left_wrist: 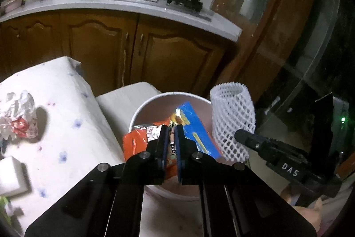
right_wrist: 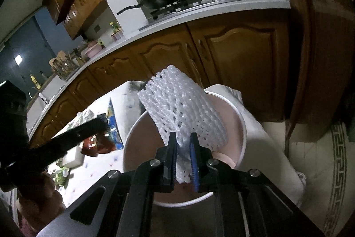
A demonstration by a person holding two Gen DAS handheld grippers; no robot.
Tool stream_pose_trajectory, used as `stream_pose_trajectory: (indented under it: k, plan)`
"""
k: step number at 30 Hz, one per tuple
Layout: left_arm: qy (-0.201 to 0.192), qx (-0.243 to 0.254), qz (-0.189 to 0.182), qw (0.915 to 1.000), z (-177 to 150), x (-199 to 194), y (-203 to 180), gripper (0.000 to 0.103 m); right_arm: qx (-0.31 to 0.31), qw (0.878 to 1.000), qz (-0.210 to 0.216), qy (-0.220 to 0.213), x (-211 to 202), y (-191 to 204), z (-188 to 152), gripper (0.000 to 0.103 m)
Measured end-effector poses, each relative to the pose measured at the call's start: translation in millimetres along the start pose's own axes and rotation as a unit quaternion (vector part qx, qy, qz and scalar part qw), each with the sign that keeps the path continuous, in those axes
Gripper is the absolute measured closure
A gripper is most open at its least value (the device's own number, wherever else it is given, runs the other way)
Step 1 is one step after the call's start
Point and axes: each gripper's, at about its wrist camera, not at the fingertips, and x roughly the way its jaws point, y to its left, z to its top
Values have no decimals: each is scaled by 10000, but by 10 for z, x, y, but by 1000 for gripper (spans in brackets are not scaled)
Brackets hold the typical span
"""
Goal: Collect trash
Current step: 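Carry the wrapper and foam net to the bin and release both, then move both open tools back over the table toward the crumpled bags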
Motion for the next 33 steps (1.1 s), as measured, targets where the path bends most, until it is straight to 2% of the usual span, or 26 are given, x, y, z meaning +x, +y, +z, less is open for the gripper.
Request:
stream_pose_trajectory:
  k: [1, 3, 5, 6, 7, 14, 18, 19, 22, 25, 27, 33]
  plan:
    - [45, -3, -13, 10000, -6, 31, 2, 93, 44, 10000, -5, 19, 8, -24, -4, 89]
    - [96, -18, 5, 10000, -16, 67, 3, 80, 144, 9999, -46, 73, 32, -76, -14, 85]
    - [100, -38, 20, 9999, -25, 75, 11, 69, 232, 9997, -21, 119, 57, -122, -9, 64]
    - [94, -44, 56, 9999, -31, 73, 14, 67, 285, 9995, 16, 116, 60, -143, -12, 60]
    - [82, -51, 77, 9999, -38, 64, 21, 67, 305, 9995, 38, 116, 63, -153, -14, 56]
    - [-11, -257, 97, 9996, -60, -99, 124, 67, 289, 9996, 42, 17, 0, -120, 6, 56]
    - [-115, -332, 199, 9992, -105, -280, 198, 61, 254, 9996, 82, -30, -66, -41, 5, 56]
    - [-129, -353, 221, 9990, -103, -304, 221, 61, 254, 9996, 95, -46, -82, -29, 9, 51]
    - [-191, -443, 278, 9984, -157, -459, 298, 61, 261, 9994, 134, -165, -166, 33, -5, 26]
    - [-269, -490, 380, 9977, -215, -624, 375, 61, 288, 9991, 223, -234, -230, 100, -23, 23]
    - [-325, -539, 469, 9969, -265, -746, 447, 56, 321, 9987, 298, -253, -258, 142, -40, 23]
    - [-430, -696, 652, 9945, -418, -1042, 645, 56, 250, 9983, 462, -267, -316, 354, -113, 19]
